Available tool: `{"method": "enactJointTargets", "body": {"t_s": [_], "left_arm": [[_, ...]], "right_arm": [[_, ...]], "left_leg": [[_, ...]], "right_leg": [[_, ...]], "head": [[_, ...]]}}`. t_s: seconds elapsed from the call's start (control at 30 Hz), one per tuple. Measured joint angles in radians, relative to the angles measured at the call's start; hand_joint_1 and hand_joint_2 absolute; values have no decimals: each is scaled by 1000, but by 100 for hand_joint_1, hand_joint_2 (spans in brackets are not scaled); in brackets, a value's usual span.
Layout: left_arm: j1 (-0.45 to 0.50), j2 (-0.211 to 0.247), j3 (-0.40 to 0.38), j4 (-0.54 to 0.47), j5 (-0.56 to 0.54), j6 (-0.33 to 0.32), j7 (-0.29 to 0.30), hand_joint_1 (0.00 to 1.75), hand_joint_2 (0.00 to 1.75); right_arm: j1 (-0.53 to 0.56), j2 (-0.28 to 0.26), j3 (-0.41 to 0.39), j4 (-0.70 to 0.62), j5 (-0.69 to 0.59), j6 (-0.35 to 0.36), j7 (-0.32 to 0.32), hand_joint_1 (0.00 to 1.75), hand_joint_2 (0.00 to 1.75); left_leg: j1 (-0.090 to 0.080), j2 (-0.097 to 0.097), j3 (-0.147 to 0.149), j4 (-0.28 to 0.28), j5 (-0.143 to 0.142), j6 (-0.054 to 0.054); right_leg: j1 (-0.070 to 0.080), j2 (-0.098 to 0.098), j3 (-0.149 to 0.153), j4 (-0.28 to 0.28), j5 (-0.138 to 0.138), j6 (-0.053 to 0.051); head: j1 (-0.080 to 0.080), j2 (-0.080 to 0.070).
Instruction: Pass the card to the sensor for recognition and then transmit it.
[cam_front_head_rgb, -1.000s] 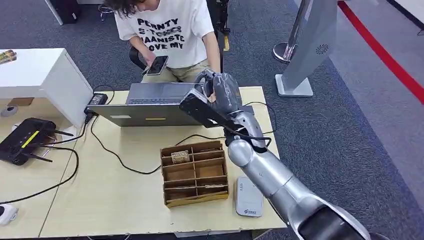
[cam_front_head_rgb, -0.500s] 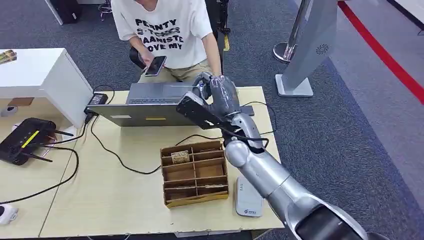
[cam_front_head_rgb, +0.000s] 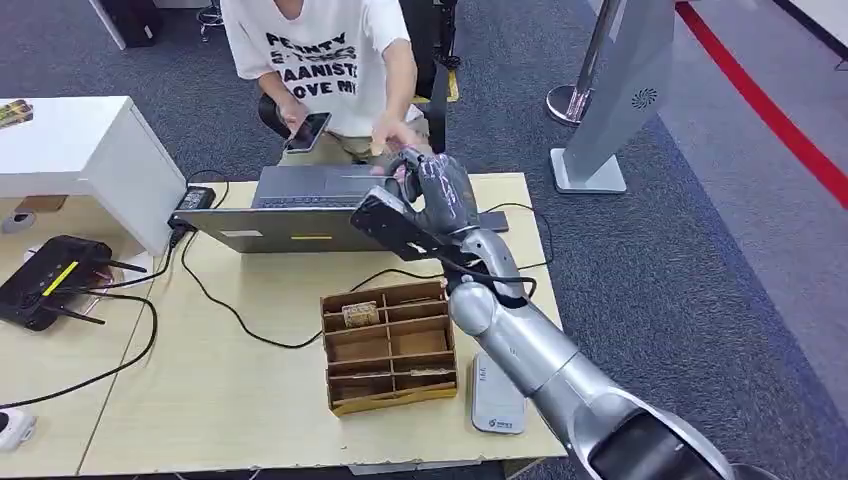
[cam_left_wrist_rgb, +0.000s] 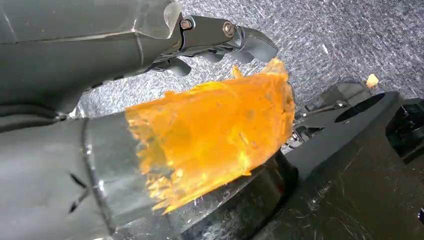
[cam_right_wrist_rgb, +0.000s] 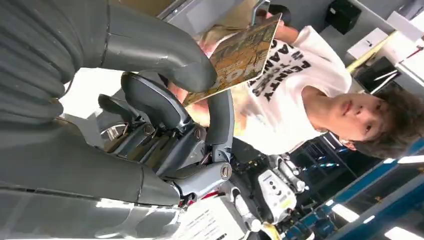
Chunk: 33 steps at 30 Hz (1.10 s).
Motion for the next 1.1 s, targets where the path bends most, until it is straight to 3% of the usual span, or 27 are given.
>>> {"method": "enactJointTargets", "body": {"t_s": [0.43,0.47,0.5,0.67,0.7,0.97,1.1], "left_arm": [[0,0,0,0,-1,0,0,0,0],[0,0,0,0,-1,0,0,0,0],[0,0,0,0,-1,0,0,0,0],[0,0,0,0,-1,-1,0,0,0],[0,0,0,0,-1,-1,0,0,0],[1,0,0,0,6,-1,0,0,0],[2,0,0,0,19,2,-3,0,0]], "right_arm": [[0,0,0,16,6,0,-2,175,175],[1,0,0,16,8,1,-2,51,175],[0,0,0,18,9,2,-2,0,175],[1,3,0,20,9,5,-3,0,175],[1,3,0,23,9,6,-3,0,0],[20,5,0,29,-4,19,-16,0,0],[54,5,-1,5,-79,47,-57,0,0]], "left_leg": [[0,0,0,0,0,0],[0,0,0,0,0,0],[0,0,0,0,0,0],[0,0,0,0,0,0],[0,0,0,0,0,0],[0,0,0,0,0,0],[0,0,0,0,0,0]], "right_leg": [[0,0,0,0,0,0],[0,0,0,0,0,0],[0,0,0,0,0,0],[0,0,0,0,0,0],[0,0,0,0,0,0],[0,0,0,0,0,0],[0,0,0,0,0,0]], "head": [[0,0],[0,0],[0,0],[0,0],[0,0],[0,0],[0,0]]}}
